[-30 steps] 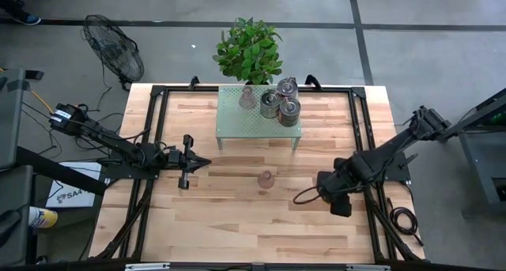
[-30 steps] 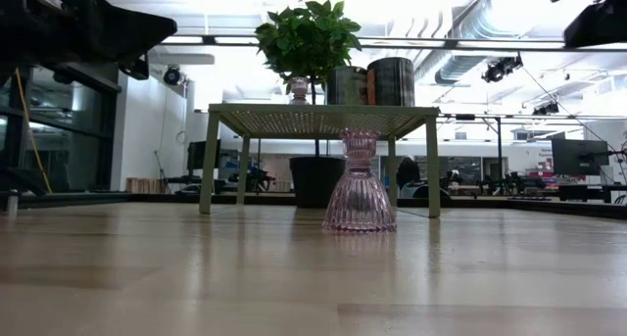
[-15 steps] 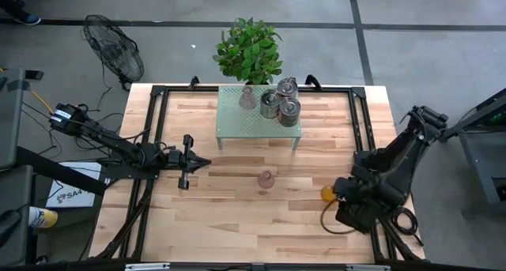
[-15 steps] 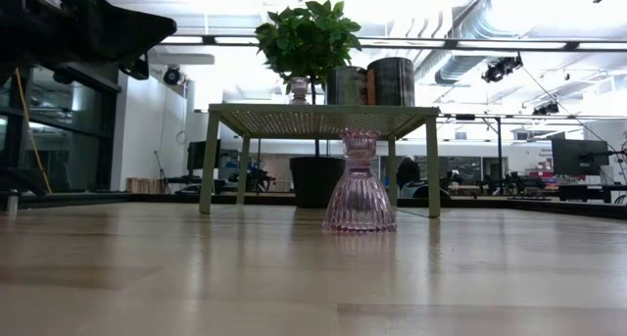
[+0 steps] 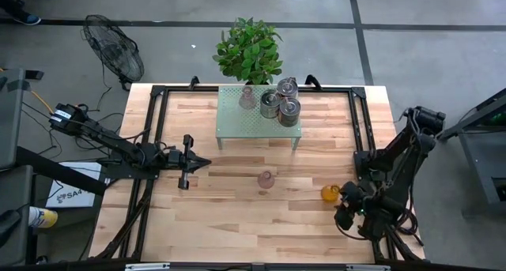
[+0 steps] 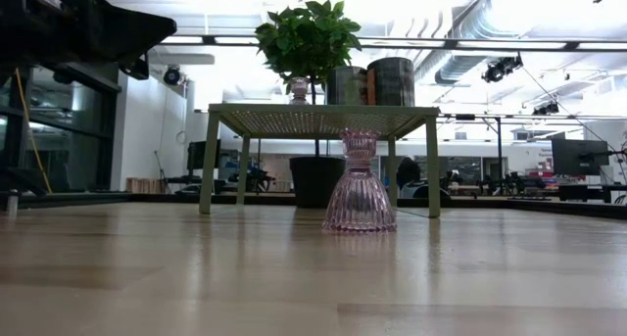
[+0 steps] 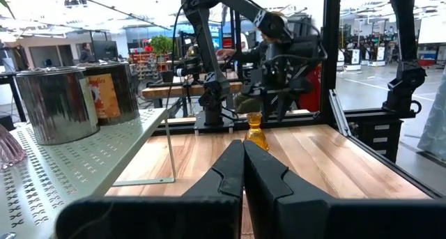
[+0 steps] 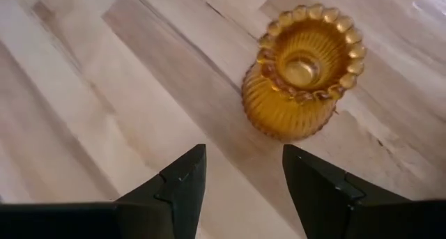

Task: Pick & Place candle stick holders
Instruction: Put the yellow glass candle holder on the shelf

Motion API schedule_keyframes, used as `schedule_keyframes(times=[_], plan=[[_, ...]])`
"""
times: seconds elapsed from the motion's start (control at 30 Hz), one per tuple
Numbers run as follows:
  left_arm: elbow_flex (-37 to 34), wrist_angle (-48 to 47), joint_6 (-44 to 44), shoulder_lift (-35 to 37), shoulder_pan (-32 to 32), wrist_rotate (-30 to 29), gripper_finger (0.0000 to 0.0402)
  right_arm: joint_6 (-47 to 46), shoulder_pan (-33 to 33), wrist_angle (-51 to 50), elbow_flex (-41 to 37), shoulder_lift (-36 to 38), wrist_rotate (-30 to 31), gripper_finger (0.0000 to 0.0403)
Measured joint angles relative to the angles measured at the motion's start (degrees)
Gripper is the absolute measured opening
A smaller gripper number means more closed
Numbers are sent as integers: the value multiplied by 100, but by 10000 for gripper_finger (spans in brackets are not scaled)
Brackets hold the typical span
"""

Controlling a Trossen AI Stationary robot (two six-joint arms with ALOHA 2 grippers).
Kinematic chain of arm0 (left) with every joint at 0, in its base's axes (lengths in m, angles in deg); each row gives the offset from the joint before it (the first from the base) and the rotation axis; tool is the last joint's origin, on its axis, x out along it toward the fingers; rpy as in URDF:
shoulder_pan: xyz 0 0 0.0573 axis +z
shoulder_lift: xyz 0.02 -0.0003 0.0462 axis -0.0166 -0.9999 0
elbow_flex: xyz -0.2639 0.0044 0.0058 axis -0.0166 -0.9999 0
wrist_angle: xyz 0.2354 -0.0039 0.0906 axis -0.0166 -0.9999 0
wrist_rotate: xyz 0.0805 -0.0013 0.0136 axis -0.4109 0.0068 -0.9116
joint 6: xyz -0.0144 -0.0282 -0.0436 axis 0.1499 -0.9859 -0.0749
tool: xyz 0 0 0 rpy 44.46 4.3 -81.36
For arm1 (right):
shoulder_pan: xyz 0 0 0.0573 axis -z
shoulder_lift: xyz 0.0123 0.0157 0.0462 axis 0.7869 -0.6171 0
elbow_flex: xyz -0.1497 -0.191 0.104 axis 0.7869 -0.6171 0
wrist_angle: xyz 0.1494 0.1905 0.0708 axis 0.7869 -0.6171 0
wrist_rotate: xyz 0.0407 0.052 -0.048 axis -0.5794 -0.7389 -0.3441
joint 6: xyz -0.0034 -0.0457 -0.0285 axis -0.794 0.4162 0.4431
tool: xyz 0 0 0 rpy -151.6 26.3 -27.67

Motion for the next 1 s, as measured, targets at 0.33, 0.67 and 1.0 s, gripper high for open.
schedule_keyframes(times=[0.33,0.67,1.0], plan=[[0,0,-2,0,0,-15,0,34,-87,170,-340,-572,58,185],[0,0,-9,0,0,-15,0,13,-85,164,-340,-834,482,185],[0,0,-20,0,0,-13,0,-131,-85,-277,-340,-834,760,185]])
